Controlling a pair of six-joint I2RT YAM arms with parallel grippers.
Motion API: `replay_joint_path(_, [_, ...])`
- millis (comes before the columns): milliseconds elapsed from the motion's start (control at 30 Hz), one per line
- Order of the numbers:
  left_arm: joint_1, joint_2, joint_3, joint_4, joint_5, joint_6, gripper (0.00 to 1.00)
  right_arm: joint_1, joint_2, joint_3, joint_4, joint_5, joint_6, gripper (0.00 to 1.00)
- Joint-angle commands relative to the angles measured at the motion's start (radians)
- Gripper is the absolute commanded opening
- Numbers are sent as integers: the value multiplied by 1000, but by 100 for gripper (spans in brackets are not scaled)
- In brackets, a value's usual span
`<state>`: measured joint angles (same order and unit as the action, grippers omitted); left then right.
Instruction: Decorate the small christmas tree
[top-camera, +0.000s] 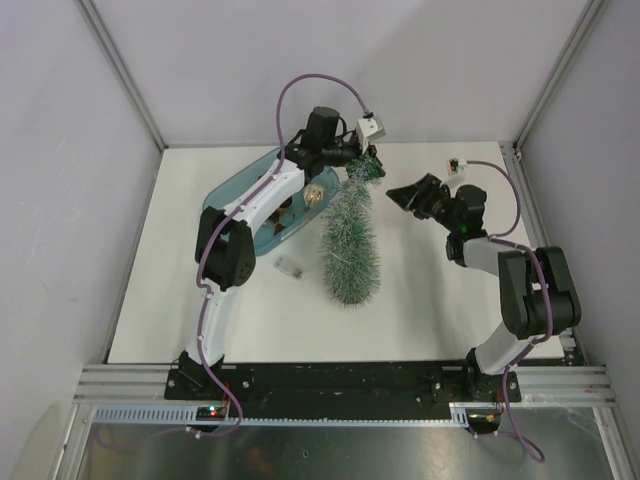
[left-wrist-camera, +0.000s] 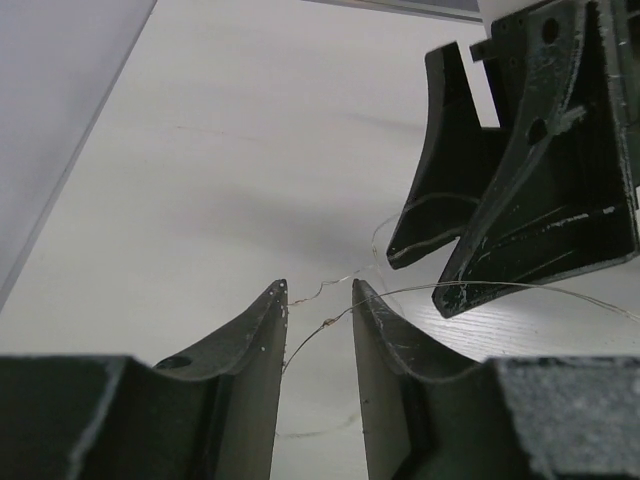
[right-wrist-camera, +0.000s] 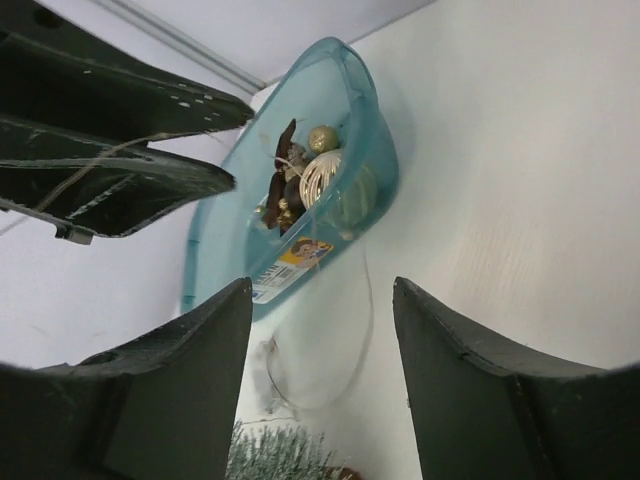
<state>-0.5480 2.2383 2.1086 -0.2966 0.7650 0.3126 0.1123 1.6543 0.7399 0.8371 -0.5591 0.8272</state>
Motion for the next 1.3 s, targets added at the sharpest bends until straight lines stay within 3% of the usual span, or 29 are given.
replay_joint_path(0, [-7,-48,28,19,44,-20,37,27,-72,103,-139,42,-270,62])
replay_joint_path(367, [-8,-63,29,19,72,-36,35,67,-32,225,-237,91,-352,57])
replay_joint_path(567, [-7,-77,30,20,84,-48,34,80,-7,239,-238,81,-356,42])
replay_joint_path(867, [-7,-89,40,20,105,-67,34,91,5,240,-278,62,-389,29])
replay_joint_path(1000, [-6,-99,38,20,114,-80,34,93,2,239,-275,76,-386,17])
replay_joint_path(1067, [-6,-107,37,19,113,-87,39,93,-7,239,-281,92,-388,8])
replay_joint_path(1133, [-4,-117,37,19,111,-103,50,93,-24,240,-300,111,-394,2])
replay_joint_path(1267, [6,-151,25,20,91,-125,92,93,-72,239,-361,172,-408,0])
